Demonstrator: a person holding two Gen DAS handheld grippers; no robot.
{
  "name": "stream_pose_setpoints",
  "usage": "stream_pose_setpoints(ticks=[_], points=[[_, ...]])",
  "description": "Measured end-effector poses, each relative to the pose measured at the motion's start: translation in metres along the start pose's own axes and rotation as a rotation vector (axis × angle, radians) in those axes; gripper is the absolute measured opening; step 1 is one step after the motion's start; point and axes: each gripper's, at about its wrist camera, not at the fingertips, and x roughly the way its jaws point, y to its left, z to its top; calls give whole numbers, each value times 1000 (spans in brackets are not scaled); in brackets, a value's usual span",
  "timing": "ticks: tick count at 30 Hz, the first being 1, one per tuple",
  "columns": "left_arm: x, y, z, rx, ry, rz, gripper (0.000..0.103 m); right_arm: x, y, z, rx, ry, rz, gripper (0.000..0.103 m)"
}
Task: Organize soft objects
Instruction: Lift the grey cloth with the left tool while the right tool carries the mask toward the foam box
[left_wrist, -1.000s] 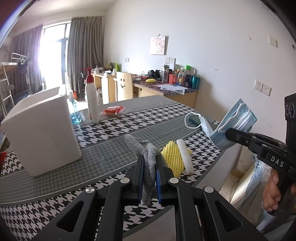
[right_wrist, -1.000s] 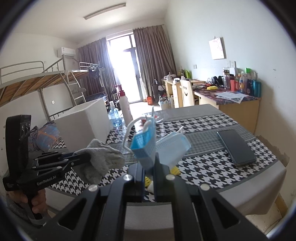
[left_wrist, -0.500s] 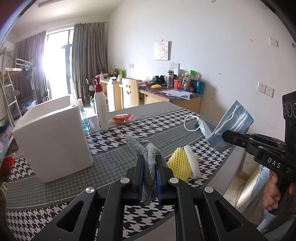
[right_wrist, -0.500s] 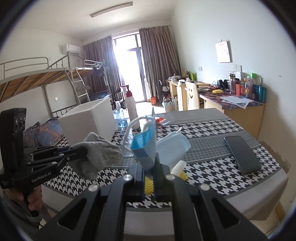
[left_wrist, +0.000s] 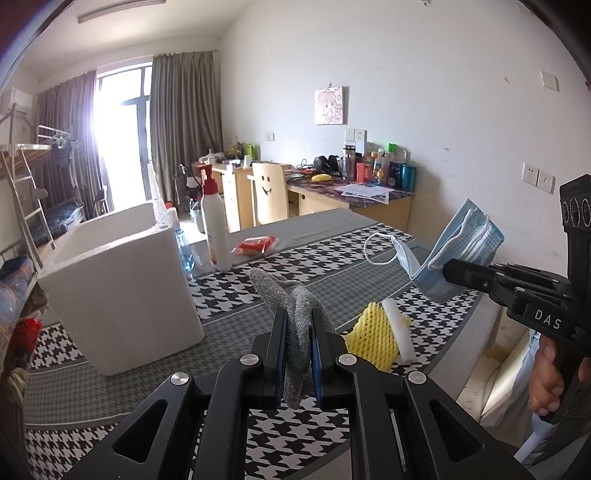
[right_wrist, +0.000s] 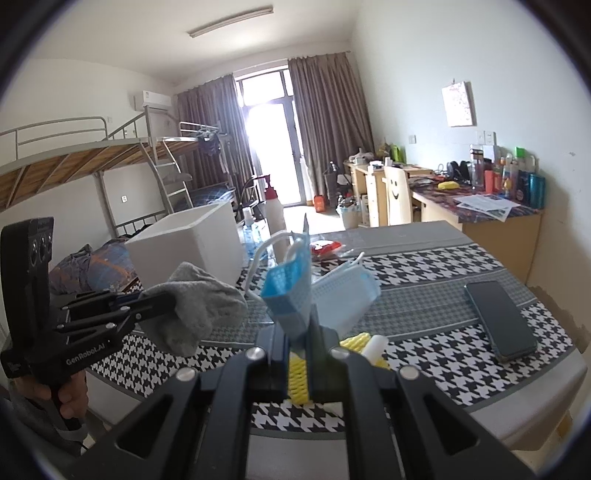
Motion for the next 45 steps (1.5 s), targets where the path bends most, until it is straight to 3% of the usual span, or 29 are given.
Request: stream_pose_setpoints(ticks=[45], points=[[6,31,50,3,-82,72,12,28,19,51,-52,-73,49,9]])
